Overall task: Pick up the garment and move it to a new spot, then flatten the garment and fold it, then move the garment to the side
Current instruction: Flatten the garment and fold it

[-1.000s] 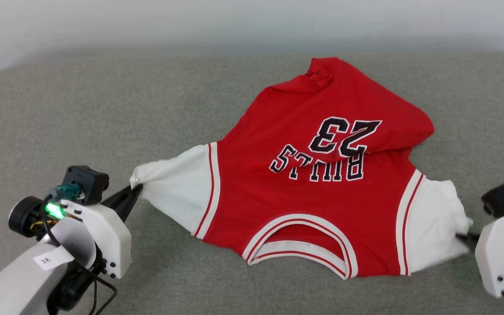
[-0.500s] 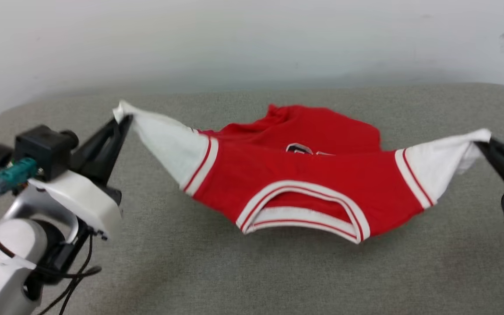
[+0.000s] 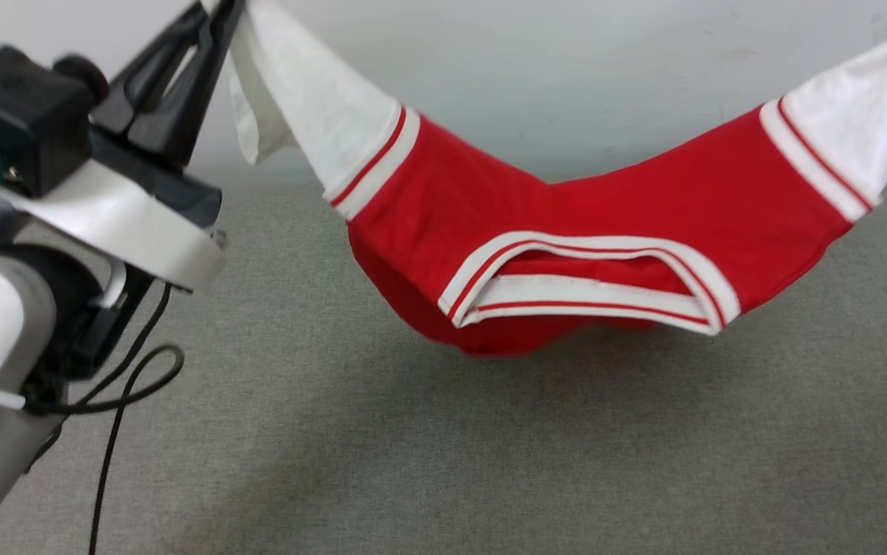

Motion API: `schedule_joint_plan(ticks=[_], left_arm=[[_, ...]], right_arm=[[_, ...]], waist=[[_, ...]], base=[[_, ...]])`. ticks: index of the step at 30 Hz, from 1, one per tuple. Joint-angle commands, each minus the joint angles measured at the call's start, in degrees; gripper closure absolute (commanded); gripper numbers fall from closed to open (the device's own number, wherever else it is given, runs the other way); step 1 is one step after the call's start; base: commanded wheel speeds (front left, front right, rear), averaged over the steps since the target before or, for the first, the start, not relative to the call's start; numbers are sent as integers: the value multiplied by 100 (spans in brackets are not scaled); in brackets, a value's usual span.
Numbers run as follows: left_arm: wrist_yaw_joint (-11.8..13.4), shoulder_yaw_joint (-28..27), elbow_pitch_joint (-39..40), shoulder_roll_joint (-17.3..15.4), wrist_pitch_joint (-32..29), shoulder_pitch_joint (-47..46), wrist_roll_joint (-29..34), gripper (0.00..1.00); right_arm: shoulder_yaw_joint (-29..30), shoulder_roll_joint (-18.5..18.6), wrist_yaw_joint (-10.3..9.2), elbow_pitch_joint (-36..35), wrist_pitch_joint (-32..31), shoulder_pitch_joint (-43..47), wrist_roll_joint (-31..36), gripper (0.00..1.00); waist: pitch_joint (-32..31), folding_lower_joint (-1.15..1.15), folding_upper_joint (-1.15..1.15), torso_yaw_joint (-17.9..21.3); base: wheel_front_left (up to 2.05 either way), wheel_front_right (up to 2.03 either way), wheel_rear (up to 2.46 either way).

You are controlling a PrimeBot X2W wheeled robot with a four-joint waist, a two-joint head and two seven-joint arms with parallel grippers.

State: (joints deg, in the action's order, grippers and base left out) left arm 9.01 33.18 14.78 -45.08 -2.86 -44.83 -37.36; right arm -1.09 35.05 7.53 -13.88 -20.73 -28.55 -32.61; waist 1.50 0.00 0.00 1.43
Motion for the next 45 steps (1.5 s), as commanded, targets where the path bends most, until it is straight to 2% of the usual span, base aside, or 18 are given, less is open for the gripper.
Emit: schedule_joint_plan(ticks=[1, 7, 13, 25, 34, 39, 45], left_arm=[[-25, -17, -12, 62, 2, -131, 50, 100], [-92, -89, -285, 379, 40, -760, 50, 100], [-259, -174, -816, 746, 84, -1653, 37, 100], [-707, -370, -2804, 1235, 449, -3886, 346, 100], [-1046, -454, -4335, 1430, 865, -5261, 529, 100], [-1199, -404, -4915, 1517, 1140, -5590, 575, 100], [-1317, -338, -5395, 1655, 1479, -5374, 500, 100]], right_arm=[[18, -29, -8, -13, -29, -147, 46, 100], [-110, -95, -8, 163, -73, -787, 99, 100], [-386, -62, -8, 642, 31, -1874, 283, 100], [-896, -352, -8, 2506, 700, -4649, 963, 100], [-1317, -549, -8, 3999, 1267, -6405, 1456, 100], [-1552, -630, -8, 4644, 1465, -6960, 1521, 100], [-1788, -867, -8, 5183, 1937, -6801, 1351, 100]], waist=[[14, 0, 0, -13], [242, 0, 0, -48], [883, 0, 0, -78], [2317, 0, 0, -177], [3000, 0, 0, -181], [3256, 0, 0, -192], [3405, 0, 0, -175]], base=[[0, 0, 0], [0, 0, 0], [0, 0, 0], [0, 0, 0], [0, 0, 0], [0, 0, 0], [0, 0, 0]])
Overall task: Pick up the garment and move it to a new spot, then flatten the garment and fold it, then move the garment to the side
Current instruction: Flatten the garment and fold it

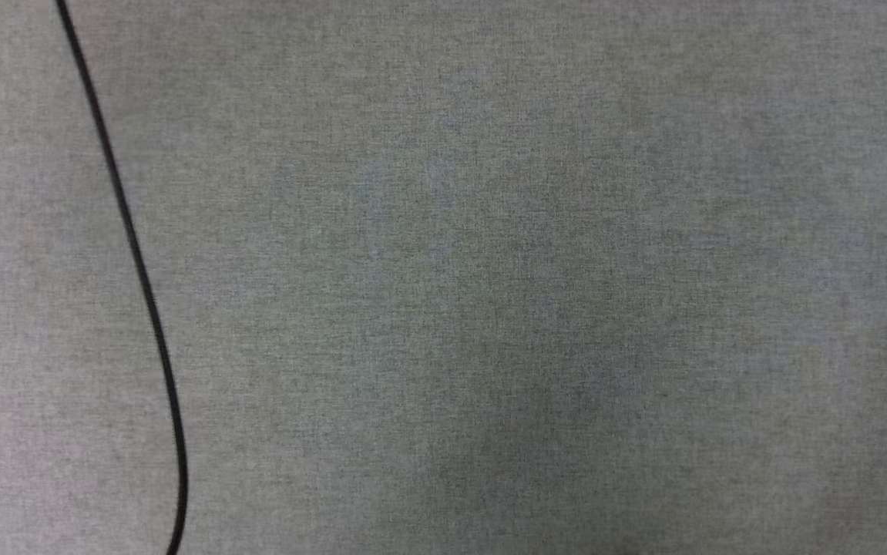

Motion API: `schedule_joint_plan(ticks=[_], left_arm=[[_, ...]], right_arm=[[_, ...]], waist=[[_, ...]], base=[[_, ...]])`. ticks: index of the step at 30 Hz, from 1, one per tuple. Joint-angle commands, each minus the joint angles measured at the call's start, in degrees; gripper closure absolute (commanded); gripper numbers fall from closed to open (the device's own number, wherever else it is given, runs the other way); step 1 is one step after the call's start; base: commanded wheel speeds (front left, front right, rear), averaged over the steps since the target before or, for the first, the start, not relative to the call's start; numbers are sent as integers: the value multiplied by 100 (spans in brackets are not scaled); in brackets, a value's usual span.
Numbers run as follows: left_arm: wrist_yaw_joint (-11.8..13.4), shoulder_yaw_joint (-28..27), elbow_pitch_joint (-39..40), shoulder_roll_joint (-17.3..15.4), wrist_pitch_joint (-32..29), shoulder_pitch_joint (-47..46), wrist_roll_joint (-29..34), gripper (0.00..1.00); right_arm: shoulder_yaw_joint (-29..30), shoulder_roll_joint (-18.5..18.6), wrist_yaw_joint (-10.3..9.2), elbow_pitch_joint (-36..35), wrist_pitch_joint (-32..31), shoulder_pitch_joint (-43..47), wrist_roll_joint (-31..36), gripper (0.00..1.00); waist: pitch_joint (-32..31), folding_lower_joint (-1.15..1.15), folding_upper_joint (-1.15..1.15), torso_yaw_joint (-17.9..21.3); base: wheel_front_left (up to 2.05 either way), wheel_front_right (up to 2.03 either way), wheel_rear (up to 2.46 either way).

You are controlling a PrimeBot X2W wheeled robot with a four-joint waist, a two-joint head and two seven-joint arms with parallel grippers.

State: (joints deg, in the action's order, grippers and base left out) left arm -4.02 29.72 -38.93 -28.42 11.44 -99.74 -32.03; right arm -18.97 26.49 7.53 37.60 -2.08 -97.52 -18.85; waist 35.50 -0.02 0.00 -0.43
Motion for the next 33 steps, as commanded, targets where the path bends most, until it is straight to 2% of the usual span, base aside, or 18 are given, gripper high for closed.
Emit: schedule_joint_plan(ticks=[1, 4, 10, 16, 22, 33], left_arm=[[-26, -8, -69, 25, 103, 195, -69, 100], [-48, -80, -121, 82, 245, 533, -157, 100], [83, -249, 203, 31, 362, 1594, -273, 100], [378, -553, 1087, -41, 384, 3034, -263, 100], [749, -798, 2057, -152, 380, 4770, -245, 100], [1242, -875, 2975, -344, 377, 7226, -515, 100]], right_arm=[[-19, -48, -8, 98, 184, 178, -54, 100], [-82, -217, -8, 292, 502, 533, -180, 100], [-305, -372, -8, 405, 1039, 1381, -334, 100], [-513, -202, -8, 56, 1381, 2432, -540, 100], [-604, -30, -8, -496, 1464, 3783, -716, 100], [-280, 168, -9, -1468, 1236, 6128, -865, 100]], waist=[[5, 2, 0, 17], [-57, 2, 0, 46], [-303, 2, 0, 68], [-707, 2, 0, 30], [-1282, 2, 0, 19], [-2170, 2, 0, 5]], base=[[0, 0, 0], [0, 0, 0], [0, 0, 0], [0, 0, 0], [0, 0, 0], [0, 0, 0]])
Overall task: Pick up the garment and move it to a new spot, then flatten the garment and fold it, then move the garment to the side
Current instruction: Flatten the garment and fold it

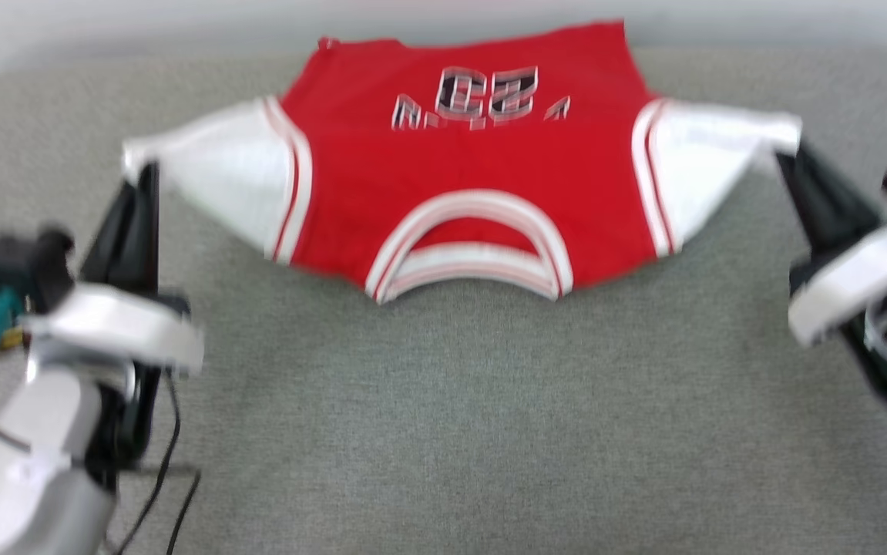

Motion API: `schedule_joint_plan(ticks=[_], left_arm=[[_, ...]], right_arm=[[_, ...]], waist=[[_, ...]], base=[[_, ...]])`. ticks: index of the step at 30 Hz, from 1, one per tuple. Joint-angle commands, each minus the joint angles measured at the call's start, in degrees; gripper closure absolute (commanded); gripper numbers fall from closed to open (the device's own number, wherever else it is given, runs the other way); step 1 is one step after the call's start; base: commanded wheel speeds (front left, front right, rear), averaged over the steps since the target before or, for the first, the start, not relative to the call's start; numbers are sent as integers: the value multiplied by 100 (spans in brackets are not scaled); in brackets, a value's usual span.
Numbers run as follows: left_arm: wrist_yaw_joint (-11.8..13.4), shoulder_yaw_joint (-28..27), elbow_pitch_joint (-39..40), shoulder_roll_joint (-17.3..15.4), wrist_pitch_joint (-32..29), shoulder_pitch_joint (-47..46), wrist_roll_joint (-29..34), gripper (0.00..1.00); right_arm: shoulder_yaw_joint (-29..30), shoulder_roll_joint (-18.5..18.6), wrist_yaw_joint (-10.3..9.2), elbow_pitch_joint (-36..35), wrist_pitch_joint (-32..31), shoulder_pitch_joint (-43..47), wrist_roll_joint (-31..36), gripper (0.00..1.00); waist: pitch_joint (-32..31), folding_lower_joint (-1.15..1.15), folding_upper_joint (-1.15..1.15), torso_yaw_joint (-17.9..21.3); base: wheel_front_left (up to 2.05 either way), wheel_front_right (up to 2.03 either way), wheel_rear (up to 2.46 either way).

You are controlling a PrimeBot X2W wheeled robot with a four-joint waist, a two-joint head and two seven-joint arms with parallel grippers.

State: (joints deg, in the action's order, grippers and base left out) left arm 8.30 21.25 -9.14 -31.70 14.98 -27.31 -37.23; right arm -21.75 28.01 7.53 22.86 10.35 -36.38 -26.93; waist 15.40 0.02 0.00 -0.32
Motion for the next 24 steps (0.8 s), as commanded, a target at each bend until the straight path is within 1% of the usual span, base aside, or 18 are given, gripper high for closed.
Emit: schedule_joint_plan(ticks=[1, 4, 6, 12, 16, 17, 20, 24], left_arm=[[65, -46, 65, -34, 22, 204, -37, 100], [183, -62, 252, -84, 11, 879, -184, 100], [228, -50, 339, -132, -13, 1279, -254, 100], [388, 4, 472, -132, -67, 2231, -447, 100], [482, 38, 519, -69, -63, 2735, -573, 100], [526, 77, 489, -57, -62, 2927, -595, 100], [576, 70, 455, -14, -53, 3186, -674, 100], [581, 95, 353, 1, -40, 3472, -727, 100]], right_arm=[[32, 31, -9, -69, -41, 241, -59, 100], [197, 54, -9, -295, -136, 891, -97, 100], [346, 17, -9, -453, -218, 1329, -105, 100], [905, -110, -9, -962, -555, 2625, 18, 100], [1276, -349, -9, -1250, -780, 3437, 145, 100], [1421, -440, -9, -1357, -862, 3782, 282, 100], [1607, -611, -9, -1423, -963, 4210, 313, 100], [1820, -719, -9, -1390, -1139, 4660, 283, 100]], waist=[[-242, -2, 0, -8], [-472, -2, 0, -8], [-619, -2, 0, -6], [-1001, -2, 0, -38], [-1166, -2, 0, -66], [-1228, -2, 0, -81], [-1302, -2, 0, -97], [-1351, -2, 0, -106]], base=[[0, 0, 0], [0, 0, 0], [0, 0, 0], [0, 0, 0], [0, 0, 0], [0, 0, 0], [0, 0, 0], [0, 0, 0]])
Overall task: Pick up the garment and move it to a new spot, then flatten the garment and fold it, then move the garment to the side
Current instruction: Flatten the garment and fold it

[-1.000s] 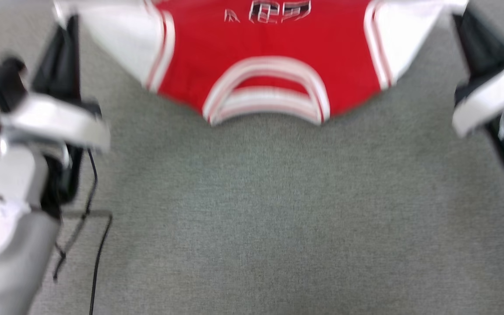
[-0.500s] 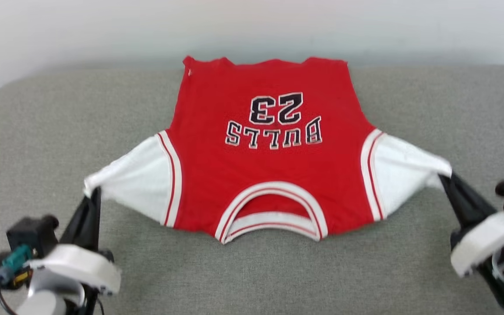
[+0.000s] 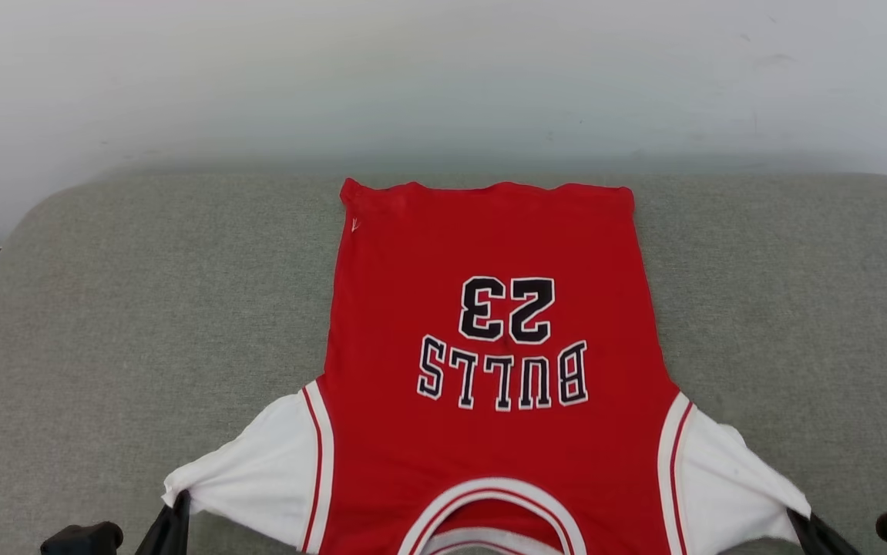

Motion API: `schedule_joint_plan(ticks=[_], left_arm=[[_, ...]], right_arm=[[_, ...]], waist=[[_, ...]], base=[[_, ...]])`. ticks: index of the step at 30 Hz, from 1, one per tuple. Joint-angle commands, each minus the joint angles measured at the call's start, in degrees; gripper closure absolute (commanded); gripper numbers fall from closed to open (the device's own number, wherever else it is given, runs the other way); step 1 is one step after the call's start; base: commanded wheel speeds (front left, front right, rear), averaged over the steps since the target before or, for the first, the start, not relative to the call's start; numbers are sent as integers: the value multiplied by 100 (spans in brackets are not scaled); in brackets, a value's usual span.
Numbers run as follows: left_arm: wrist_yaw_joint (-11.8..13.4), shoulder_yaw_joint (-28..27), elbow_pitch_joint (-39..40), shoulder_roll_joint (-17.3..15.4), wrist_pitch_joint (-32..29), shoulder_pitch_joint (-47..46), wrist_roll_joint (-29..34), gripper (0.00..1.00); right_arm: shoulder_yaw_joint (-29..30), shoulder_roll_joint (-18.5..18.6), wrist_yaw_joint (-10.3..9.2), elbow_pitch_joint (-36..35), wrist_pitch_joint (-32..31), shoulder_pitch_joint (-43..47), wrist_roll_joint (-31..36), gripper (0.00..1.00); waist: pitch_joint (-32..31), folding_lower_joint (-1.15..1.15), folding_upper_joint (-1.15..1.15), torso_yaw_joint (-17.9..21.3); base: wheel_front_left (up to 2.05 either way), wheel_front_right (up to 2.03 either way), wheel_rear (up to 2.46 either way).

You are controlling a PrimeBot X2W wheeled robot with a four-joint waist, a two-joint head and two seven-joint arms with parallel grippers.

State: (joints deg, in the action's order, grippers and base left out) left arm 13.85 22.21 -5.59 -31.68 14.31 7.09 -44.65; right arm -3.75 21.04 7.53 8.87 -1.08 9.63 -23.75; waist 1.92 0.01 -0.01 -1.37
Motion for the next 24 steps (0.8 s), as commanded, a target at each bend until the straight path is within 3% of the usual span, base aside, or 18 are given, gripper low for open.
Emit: schedule_joint_plan(ticks=[1, 11, 12, 13, 14, 17, 24], left_arm=[[30, 17, -40, -8, 29, 72, 31, 100], [-64, 154, -252, 137, 51, 56, 79, 100], [-70, 170, -255, 144, 52, 31, 84, 100], [-70, 188, -259, 153, 54, 8, 107, 100], [-71, 209, -258, 159, 55, -17, 132, 100], [-56, 246, -216, 193, 49, -69, 191, 100], [53, 260, 260, 281, 72, -399, 523, 100]], right_arm=[[46, -7, -9, 63, -41, 161, -35, 100], [-75, 39, -9, 494, -58, 325, -162, 98], [-96, 64, -9, 482, -45, 270, -143, 64], [-87, 92, -9, 468, -17, 213, -102, 20], [-49, 89, -9, 450, 18, 154, -87, 0], [-33, 122, -8, 258, 50, -8, -87, 0], [613, 551, -8, -951, -107, -1240, -110, 0]], waist=[[-8, -1, 1, -10], [8, -1, 1, -33], [10, -1, 1, -30], [12, -1, 1, -29], [13, -1, 1, -26], [30, -1, 1, -35], [565, -1, 1, -259]], base=[[0, 0, 0], [0, 0, 0], [0, 0, 0], [0, 0, 0], [0, 0, 0], [0, 0, 0], [0, 0, 0]])
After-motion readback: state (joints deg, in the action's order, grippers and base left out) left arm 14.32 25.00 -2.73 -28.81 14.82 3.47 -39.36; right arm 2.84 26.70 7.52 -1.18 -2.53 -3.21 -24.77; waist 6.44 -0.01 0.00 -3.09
